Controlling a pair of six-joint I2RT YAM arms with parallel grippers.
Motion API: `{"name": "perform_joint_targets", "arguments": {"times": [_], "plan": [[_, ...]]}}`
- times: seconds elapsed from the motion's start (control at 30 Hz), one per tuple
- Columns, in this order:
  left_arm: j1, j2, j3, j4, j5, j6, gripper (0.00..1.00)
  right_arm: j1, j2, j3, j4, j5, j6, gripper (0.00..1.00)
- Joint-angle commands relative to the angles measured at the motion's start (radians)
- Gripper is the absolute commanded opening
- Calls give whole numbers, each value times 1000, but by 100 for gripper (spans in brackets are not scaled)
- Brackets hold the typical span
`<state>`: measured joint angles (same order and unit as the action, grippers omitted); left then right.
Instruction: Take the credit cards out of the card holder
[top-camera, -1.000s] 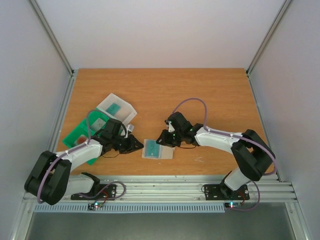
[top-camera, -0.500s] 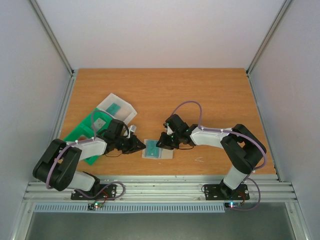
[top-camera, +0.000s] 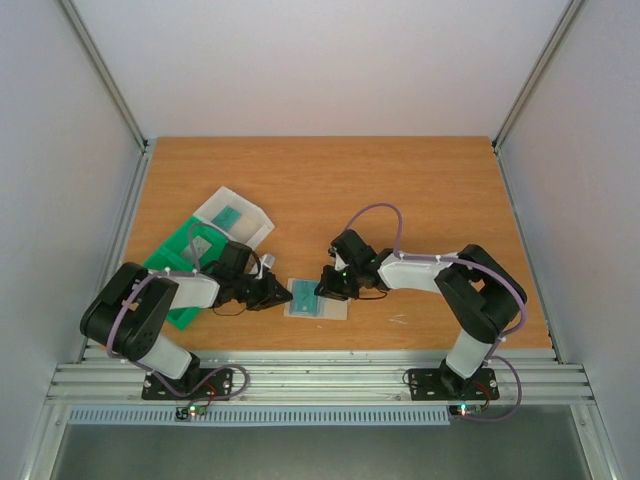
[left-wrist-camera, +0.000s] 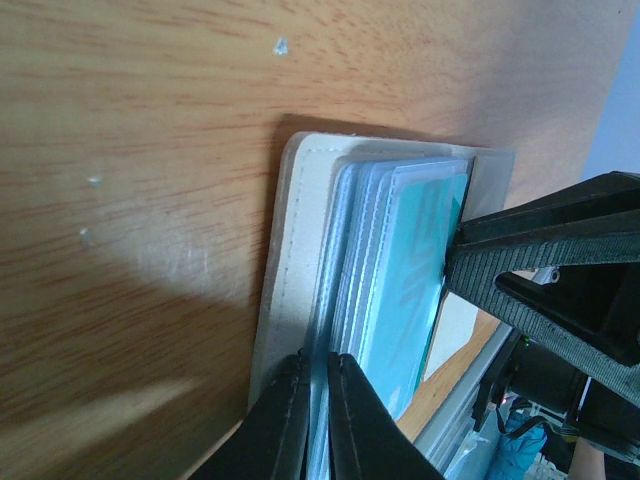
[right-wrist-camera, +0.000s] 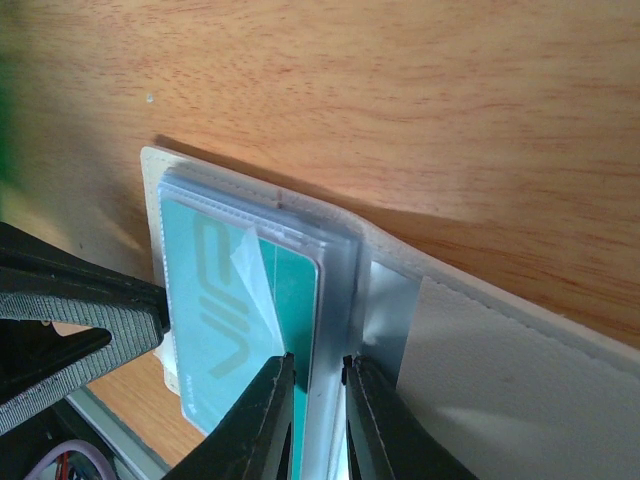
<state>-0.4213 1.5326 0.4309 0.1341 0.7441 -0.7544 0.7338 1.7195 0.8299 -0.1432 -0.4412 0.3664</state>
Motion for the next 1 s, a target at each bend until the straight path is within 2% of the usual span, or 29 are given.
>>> {"name": "perform_joint_targets", "arguments": {"times": [0.0, 0.3, 0.57, 0.97], "plan": [[-2, 28, -11, 65, 4, 7, 8, -8, 23, 11, 29, -12, -2, 15], [-3, 33, -21, 62, -6, 10, 7, -32, 5, -28, 68, -19, 6, 6], [-2, 35, -19, 61, -10, 10, 7, -47, -36, -53, 71, -15, 24, 5], [-2, 36, -26, 69, -12, 0, 7, -47, 11, -61, 134, -67, 36, 15]]}}
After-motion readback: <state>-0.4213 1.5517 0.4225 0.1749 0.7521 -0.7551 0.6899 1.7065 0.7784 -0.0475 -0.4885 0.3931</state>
